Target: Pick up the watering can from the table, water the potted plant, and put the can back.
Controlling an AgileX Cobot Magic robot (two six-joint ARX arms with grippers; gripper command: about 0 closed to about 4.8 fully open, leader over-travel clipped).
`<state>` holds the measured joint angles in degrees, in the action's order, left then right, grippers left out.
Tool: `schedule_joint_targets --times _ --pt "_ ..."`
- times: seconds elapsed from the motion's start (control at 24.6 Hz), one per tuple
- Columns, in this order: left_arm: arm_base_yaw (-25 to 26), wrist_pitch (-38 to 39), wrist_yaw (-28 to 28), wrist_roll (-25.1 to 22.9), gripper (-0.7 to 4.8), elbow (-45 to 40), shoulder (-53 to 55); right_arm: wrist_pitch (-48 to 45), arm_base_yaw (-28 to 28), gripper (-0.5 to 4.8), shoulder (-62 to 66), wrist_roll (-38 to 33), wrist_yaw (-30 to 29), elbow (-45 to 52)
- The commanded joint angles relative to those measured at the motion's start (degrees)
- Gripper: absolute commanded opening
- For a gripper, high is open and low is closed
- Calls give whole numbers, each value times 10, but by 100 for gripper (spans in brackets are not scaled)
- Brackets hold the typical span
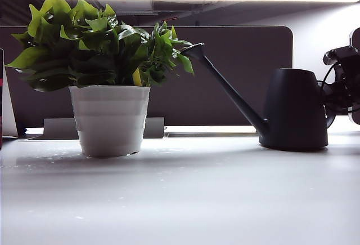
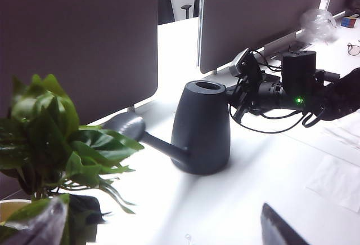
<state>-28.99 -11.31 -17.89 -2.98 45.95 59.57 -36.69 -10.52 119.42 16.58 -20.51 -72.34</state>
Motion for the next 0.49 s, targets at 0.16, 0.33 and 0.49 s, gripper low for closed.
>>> schedule_joint_targets --times 0.16,0.33,0.49 --pt "1 -7 7 0 479 3 -3 -21 2 -5 -38 -47 -2 -4" --pt "1 1 42 -1 479 3 -5 -21 -1 -5 -75 -46 9 -4" --pt "1 6 42 -1 479 3 -6 -20 -15 -5 -108 -51 -6 -4"
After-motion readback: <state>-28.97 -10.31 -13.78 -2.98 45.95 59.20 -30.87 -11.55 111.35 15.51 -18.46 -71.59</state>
